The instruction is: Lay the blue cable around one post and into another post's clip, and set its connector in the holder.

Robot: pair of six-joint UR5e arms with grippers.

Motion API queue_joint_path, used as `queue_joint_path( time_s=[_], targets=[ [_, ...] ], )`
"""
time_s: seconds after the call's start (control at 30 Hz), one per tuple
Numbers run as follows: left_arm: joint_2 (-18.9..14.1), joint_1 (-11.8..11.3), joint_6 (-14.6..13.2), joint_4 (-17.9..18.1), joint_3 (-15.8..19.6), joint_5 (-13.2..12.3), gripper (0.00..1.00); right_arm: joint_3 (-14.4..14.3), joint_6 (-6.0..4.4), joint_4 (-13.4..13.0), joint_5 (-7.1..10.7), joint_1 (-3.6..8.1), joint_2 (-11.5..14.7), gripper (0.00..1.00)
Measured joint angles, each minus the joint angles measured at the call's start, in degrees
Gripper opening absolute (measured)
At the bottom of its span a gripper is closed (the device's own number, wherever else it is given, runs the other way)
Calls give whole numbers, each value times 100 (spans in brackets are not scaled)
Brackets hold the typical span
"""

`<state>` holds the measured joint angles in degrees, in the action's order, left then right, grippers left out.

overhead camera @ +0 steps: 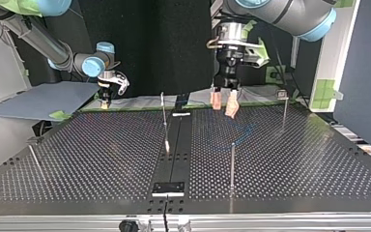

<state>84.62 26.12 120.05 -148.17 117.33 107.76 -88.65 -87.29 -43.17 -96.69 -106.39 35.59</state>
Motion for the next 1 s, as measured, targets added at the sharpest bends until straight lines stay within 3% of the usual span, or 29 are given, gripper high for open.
queue_joint_path(
  time_s=[0.5, 0.77, 1.0],
  targets=[
    [216, -38, 94, 91, -266, 137, 100, 1, 0, 27, 0, -17, -1, 0],
    [208, -458, -31, 60, -282, 501, 100, 0, 0, 28, 0, -14, -2, 0],
    [260, -850, -36, 83, -296, 345, 100, 1, 0, 35, 0, -9, -1, 0]
  ],
)
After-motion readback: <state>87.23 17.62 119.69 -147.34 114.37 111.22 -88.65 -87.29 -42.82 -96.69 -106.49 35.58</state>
